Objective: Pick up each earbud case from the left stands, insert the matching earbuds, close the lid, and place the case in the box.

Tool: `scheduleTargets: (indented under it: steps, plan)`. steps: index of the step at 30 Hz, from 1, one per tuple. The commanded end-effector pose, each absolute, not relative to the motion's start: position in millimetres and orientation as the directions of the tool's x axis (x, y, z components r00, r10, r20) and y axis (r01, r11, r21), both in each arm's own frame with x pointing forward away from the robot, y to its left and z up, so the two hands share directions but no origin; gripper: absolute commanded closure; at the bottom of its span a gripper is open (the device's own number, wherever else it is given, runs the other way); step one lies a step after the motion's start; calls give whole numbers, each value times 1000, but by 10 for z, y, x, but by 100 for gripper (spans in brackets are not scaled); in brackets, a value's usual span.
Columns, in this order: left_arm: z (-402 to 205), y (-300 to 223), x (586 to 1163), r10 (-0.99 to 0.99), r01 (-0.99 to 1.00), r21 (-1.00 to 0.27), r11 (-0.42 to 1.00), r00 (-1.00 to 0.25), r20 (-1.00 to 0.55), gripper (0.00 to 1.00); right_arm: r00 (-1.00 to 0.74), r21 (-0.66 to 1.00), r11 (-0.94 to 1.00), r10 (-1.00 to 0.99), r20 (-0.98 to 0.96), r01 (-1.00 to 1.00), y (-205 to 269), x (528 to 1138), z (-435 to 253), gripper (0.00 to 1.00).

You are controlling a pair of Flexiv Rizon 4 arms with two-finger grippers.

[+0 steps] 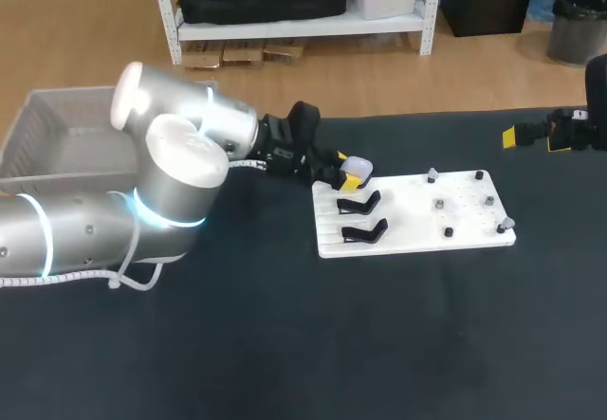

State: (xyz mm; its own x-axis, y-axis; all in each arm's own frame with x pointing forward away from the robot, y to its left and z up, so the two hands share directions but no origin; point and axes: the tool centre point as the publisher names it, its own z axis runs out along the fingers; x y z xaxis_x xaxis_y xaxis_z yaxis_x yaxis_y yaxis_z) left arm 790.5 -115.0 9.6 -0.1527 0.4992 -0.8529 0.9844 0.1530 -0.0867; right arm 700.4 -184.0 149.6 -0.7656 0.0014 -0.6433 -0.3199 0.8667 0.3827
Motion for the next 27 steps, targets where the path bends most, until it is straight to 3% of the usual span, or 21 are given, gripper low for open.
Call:
scheduleTargets:
  steps: [1, 9, 27]
  plan:
    - [69, -1155, 7932, 497, 985, -90, 148, -153, -855, 65, -766, 383, 866, 1, -643, -321, -1843, 7006, 1496, 0]
    - [57, -1150, 7916, 491, 984, -97, 146, -158, -857, 100, -766, 383, 866, 1, -643, -321, -1843, 7006, 1496, 0]
    - [460, -1122, 7790, 492, 990, -40, 134, -101, -865, 100, -766, 383, 866, 1, -643, -321, -1843, 7006, 1496, 0]
